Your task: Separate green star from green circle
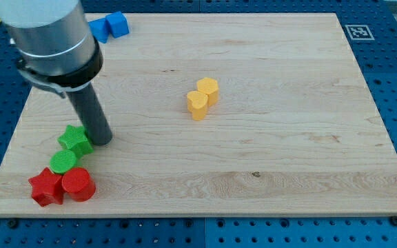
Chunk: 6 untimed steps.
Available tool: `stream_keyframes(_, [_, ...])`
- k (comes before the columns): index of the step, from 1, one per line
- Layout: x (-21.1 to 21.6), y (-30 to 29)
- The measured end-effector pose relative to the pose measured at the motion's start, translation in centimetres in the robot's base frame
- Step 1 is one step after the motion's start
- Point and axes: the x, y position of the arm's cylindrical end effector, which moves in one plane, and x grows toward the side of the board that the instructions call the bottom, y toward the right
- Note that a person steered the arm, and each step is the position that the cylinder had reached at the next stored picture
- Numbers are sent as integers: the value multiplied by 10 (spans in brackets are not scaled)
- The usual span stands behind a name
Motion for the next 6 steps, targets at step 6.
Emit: stream_keyframes(6, [21,-37])
